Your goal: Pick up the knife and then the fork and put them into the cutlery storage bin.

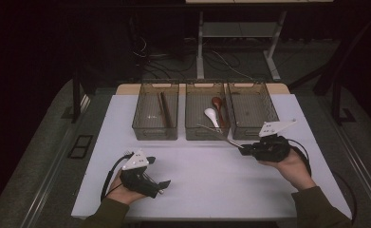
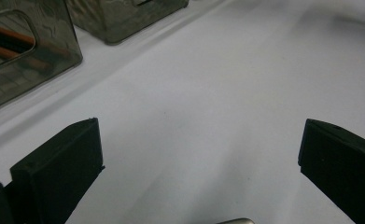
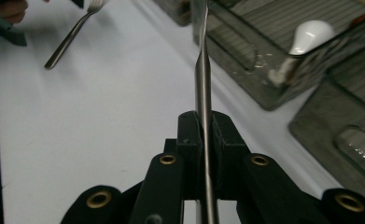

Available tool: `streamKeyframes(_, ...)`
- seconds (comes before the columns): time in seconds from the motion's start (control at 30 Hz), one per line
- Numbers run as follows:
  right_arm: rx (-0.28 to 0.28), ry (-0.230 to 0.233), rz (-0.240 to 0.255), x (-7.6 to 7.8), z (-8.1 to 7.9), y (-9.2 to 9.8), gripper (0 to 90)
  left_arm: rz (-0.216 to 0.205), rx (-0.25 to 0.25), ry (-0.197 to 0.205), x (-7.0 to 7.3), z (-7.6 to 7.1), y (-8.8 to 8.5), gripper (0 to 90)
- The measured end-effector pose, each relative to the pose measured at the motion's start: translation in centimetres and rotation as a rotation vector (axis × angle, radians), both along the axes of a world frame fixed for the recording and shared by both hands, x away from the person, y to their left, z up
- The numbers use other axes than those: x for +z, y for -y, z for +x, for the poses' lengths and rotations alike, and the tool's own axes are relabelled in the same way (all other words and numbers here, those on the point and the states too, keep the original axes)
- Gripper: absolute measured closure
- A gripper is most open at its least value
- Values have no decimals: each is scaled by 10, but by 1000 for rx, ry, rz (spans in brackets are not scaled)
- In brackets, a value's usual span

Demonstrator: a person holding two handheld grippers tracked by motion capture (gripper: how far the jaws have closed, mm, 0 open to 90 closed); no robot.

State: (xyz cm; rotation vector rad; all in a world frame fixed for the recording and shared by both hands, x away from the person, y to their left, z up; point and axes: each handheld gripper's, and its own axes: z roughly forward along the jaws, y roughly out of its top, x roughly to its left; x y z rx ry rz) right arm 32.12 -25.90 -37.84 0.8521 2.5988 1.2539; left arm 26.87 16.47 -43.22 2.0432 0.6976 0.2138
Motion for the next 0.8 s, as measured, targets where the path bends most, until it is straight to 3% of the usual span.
streamKeyframes(0.4, -161, 18, 37, 10, 17, 19, 834, 16, -3, -4, -1, 0, 3, 0)
streamKeyframes(0.8, -373, 33, 15, 18, 52, 41, 834, 27, -21, -5, -3, -1, 7, 0)
